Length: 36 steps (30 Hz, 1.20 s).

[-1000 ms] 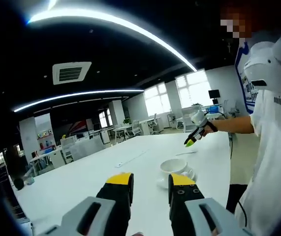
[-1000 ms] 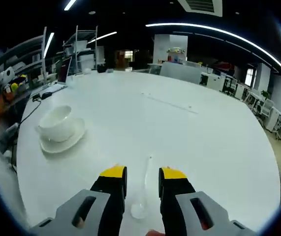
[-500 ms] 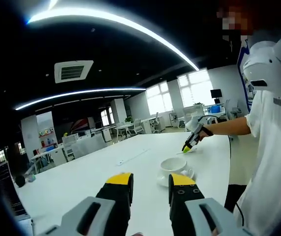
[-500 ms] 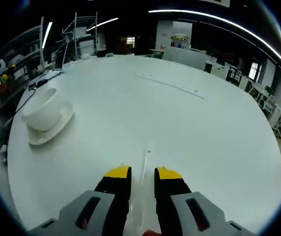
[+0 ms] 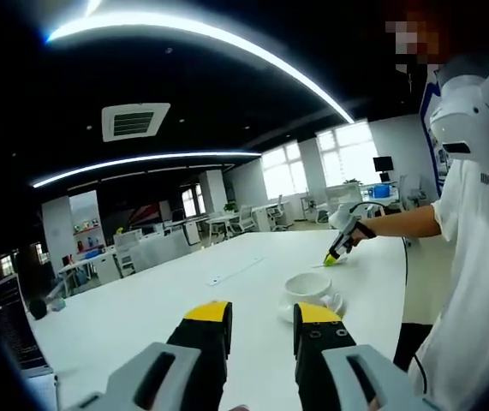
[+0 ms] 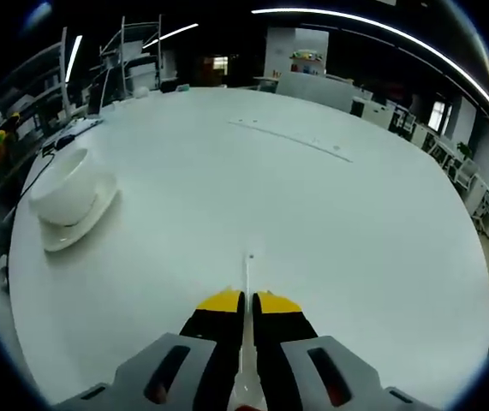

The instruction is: Tidy tabletop coffee trays, cups and spoons，present forward

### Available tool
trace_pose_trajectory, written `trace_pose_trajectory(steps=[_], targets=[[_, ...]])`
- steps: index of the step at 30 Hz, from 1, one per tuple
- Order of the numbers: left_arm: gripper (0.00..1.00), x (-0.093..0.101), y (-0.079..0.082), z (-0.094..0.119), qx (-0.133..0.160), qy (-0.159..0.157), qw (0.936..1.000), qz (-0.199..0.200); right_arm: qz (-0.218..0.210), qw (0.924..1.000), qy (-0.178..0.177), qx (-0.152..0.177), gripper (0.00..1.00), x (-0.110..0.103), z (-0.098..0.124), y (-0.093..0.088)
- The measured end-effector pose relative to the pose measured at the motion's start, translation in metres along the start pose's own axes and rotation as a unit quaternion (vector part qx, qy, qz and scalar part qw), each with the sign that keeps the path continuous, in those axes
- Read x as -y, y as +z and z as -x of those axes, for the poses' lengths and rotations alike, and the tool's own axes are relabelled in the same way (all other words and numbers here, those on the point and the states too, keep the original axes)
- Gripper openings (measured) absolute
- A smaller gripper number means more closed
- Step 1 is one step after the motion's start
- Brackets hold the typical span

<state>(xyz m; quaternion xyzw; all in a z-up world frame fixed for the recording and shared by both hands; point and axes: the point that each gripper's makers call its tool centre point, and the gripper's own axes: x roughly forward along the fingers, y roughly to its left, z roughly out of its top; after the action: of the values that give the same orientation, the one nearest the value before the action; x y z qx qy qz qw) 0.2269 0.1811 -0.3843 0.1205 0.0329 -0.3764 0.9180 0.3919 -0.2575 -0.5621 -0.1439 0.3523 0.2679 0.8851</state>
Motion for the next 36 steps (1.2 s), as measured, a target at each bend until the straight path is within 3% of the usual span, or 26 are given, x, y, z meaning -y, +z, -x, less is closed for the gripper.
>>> trace_pose_trajectory(steps=[5, 26, 36], targets=[[0.30, -0.001, -0.002, -0.002, -0.002, 0.001, 1.0000, 0.001, -0.003, 1.0000, -0.005, -0.004, 0.05, 0.002, -0.001, 0.000], [0.30, 0.000, -0.002, -0.003, -0.001, -0.001, 1.0000, 0.004, -0.026, 0.9986, -0.026, 0.038, 0.05, 0.011, 0.023, 0.015], [0.30, 0.003, 0.002, -0.002, 0.004, -0.002, 1.0000, 0.002, -0.023, 0.9951, -0.054, 0.080, 0.05, 0.014, 0.050, 0.040]])
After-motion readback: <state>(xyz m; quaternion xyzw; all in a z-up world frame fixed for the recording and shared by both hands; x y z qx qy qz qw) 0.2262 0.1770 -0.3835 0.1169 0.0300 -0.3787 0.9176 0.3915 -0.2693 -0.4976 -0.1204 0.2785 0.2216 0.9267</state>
